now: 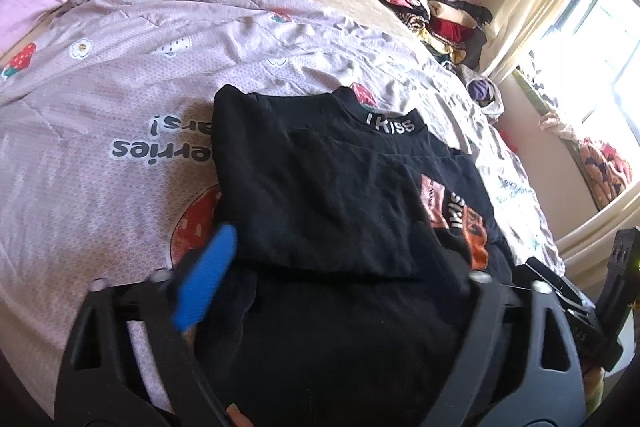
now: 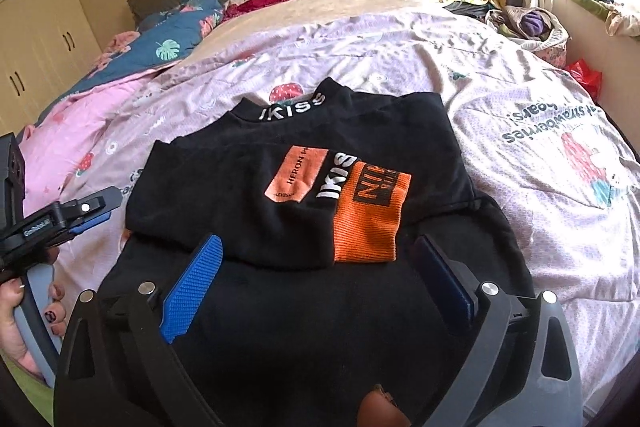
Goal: Fold small clothes
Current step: 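Open the right gripper off the cuff and move both grippers toward the hem, then bring both open grippers down to the shirt hem edge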
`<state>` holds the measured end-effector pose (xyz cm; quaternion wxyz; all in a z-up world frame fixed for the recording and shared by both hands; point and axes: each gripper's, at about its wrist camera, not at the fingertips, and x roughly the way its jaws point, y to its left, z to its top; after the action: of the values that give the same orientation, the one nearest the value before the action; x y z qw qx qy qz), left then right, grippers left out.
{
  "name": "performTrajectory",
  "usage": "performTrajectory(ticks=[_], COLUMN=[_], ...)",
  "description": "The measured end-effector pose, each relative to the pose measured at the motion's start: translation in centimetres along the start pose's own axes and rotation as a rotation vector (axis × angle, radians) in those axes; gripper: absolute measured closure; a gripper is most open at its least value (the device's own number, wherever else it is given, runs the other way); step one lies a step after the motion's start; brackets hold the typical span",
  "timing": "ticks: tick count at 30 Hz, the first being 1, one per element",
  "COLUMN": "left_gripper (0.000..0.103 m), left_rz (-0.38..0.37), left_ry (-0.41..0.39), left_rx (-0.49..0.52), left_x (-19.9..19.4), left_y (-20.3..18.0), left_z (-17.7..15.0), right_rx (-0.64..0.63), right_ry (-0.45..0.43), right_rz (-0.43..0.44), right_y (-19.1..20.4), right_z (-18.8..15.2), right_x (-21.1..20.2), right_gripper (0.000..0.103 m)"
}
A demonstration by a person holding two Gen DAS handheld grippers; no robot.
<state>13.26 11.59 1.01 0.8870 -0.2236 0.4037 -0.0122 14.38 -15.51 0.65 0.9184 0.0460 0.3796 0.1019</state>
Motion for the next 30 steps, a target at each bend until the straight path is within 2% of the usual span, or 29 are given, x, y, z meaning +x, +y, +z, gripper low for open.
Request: performTrajectory(ticks=[3,30], left_gripper=[0.010,0.010], left_rz=[0.002,-0.026], left_ry=[-0.009,-0.076], left_rx=[-0.001,0.052], left_x=[-0.6,-5.1], left_y=[-0.2,-2.4], left_z=[0.1,-0.2], right_rx=[0.004,-0.028], right_ry=[-0.015,-0.118], right_rz=[0.004,0.013], right_y=[0.0,0.7], right_z=[0.0,0.2], right_x=[-0.8,-7.3], right_gripper=[0.006,0.005])
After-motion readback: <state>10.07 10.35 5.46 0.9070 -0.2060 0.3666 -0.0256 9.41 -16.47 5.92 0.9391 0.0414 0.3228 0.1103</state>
